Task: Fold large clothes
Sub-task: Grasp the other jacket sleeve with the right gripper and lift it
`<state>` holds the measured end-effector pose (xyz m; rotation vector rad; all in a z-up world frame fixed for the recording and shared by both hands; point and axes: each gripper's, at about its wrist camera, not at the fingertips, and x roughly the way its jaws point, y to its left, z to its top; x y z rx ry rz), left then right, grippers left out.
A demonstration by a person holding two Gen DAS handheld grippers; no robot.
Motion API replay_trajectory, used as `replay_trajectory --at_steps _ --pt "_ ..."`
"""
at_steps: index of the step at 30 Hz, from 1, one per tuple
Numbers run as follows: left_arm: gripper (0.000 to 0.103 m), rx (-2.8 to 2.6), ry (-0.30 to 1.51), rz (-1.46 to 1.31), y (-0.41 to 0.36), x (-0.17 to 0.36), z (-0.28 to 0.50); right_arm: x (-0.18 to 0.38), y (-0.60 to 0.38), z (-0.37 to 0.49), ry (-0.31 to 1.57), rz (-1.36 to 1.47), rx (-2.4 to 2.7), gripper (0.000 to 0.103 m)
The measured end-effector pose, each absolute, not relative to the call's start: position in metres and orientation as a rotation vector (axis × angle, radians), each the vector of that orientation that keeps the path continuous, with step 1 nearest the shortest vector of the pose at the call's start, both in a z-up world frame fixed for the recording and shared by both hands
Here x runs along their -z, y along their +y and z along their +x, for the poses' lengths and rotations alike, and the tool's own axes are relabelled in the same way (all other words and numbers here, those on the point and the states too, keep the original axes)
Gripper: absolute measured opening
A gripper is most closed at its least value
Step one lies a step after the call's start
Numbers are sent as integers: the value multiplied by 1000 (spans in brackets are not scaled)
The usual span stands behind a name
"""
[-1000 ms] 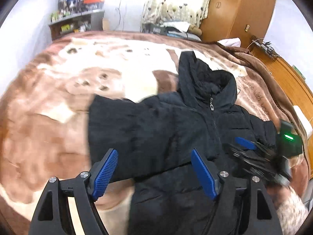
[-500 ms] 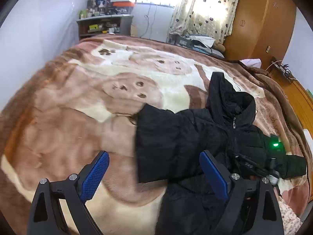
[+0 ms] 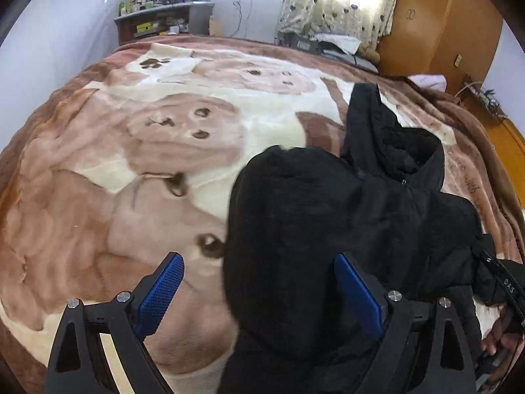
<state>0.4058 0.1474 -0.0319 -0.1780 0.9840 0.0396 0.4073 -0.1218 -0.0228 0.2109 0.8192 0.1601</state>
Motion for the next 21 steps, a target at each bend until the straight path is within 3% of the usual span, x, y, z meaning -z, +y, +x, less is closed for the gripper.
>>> replay_trajectory --at_steps 13,21 --pt "93 -124 1120 -49 110 98 455 60 -161 408 911 158 -7 3" --pt "95 -104 1144 -127 117 120 463 91 -162 417 980 90 42 4"
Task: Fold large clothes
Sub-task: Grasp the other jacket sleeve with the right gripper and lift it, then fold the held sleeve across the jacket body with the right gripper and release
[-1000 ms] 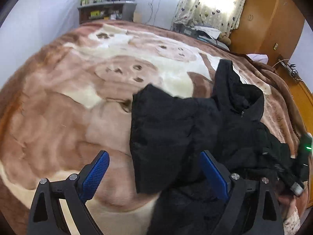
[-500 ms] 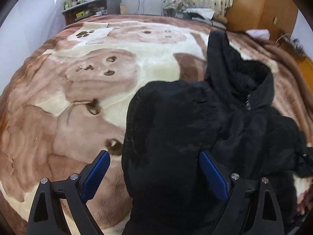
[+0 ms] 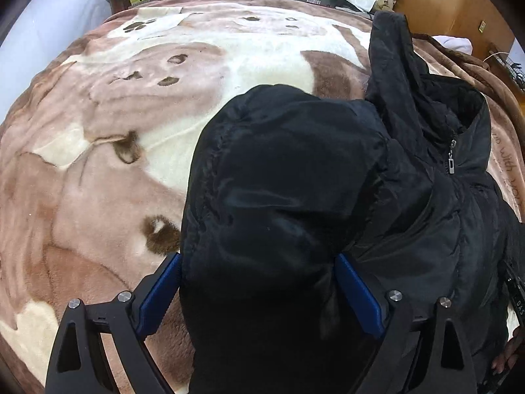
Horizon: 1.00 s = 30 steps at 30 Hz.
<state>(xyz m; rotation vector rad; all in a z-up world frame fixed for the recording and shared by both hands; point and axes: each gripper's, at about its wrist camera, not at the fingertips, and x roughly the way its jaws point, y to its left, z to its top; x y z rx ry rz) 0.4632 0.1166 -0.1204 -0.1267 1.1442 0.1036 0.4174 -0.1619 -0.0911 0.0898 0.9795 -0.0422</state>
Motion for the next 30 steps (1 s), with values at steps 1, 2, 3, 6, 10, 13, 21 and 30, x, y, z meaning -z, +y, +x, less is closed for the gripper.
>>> replay_trajectory --at_steps 1,2,3,6,10,13,21,30 --pt "96 -105 1146 -123 116 122 464 93 -161 418 984 87 43 5" --pt "96 -108 1147 -123 117 122 465 94 -161 418 991 84 46 5" --pt "96 -113 1152 -128 117 123 465 96 -161 419 1000 74 45 5" --pt "96 -126 1166 -160 119 120 464 90 -168 418 1006 96 54 14" --pt "95 -90 1112 -208 119 99 449 65 -196 399 920 220 60 30" --pt "95 -59 1076 -219 114 78 436 46 -225 378 864 276 81 48" --pt "95 49 944 -159 66 -8 388 8 -333 298 726 332 318 49" --pt "95 253 929 -27 -47 -29 369 17 -447 235 708 387 542 53"
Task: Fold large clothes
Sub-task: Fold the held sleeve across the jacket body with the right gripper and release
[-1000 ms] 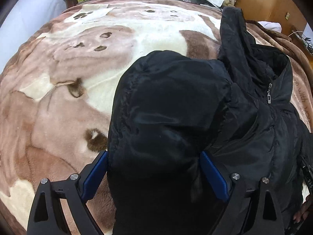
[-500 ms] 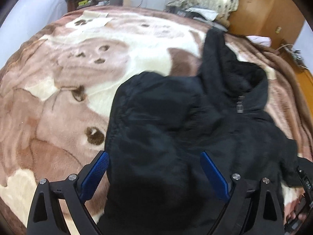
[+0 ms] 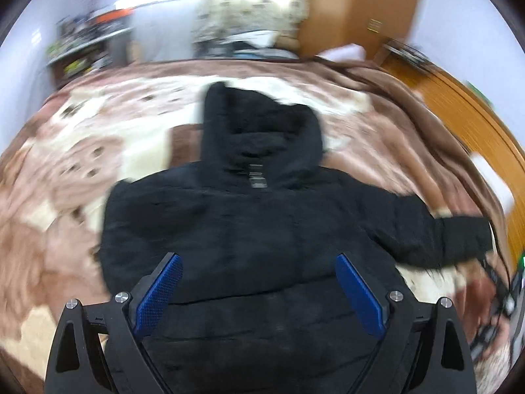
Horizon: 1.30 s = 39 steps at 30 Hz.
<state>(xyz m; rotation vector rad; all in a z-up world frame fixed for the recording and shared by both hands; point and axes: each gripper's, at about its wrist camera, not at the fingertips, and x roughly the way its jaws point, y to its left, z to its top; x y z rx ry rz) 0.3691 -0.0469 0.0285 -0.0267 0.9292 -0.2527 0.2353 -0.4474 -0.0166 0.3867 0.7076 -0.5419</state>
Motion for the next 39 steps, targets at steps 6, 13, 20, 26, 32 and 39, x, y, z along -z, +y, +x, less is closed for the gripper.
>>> replay_trajectory --at_steps 6,13,20,26,32,39 --pt "95 322 994 -32 -108 -2 361 34 -473 245 738 435 586 53" --pt "95 315 1064 -53 -135 36 361 47 -494 251 734 480 558 53" --pt "95 303 1099 -69 -130 58 364 42 -489 263 725 434 544 27" --pt "95 269 1085 -106 -106 56 370 22 -478 266 691 393 536 7" --pt "95 253 1098 -175 -78 56 373 -27 -445 271 606 325 443 6" --pt "95 238 1073 -192 -52 51 364 -71 -390 284 562 215 330 6"
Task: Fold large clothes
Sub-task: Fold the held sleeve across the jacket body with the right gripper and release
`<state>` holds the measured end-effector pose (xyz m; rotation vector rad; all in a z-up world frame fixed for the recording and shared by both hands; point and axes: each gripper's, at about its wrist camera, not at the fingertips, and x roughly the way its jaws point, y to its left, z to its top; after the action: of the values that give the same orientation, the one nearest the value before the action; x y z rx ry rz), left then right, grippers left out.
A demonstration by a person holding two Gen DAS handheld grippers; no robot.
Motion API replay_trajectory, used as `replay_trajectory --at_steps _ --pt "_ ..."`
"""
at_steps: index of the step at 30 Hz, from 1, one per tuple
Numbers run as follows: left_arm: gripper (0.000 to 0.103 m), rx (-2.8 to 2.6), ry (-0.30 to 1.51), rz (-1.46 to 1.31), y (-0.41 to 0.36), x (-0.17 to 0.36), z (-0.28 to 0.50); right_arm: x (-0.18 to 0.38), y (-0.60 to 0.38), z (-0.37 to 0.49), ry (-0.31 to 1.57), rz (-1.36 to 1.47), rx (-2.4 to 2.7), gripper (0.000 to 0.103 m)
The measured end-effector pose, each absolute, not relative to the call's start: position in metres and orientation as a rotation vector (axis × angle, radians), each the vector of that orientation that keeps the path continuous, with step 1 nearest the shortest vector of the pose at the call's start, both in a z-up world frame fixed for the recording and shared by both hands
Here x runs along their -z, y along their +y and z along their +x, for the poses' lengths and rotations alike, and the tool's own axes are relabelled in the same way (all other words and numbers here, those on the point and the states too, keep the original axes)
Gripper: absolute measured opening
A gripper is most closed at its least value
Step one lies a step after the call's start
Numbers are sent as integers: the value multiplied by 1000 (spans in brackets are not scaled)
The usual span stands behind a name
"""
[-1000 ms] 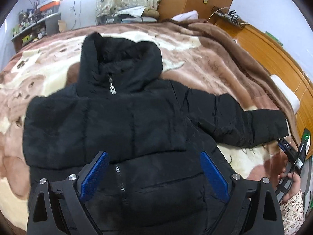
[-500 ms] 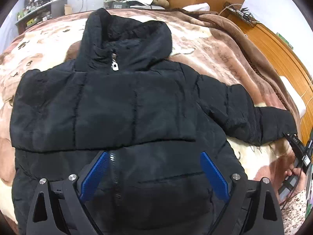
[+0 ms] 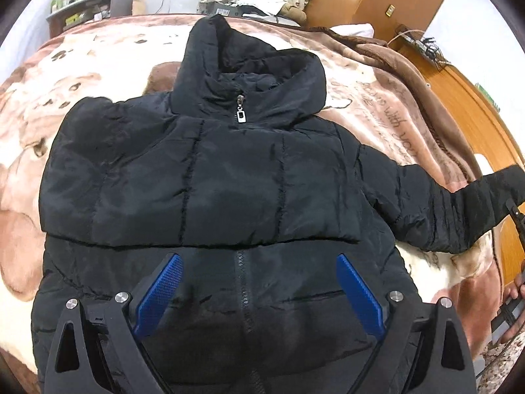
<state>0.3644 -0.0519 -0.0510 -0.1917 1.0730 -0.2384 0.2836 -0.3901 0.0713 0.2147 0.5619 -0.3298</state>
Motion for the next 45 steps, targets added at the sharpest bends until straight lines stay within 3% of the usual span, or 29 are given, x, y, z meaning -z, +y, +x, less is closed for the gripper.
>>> replay_trajectory --at_steps 17,32,45 --pt "95 241 995 -313 20 37 359 -93 -234 328 535 103 -32 6" --pt "95 161 1007 -365 98 43 358 -17 -114 366 714 162 -296 6" --pt "95 265 1050 -533 92 58 378 36 -87 379 903 245 -357 10"
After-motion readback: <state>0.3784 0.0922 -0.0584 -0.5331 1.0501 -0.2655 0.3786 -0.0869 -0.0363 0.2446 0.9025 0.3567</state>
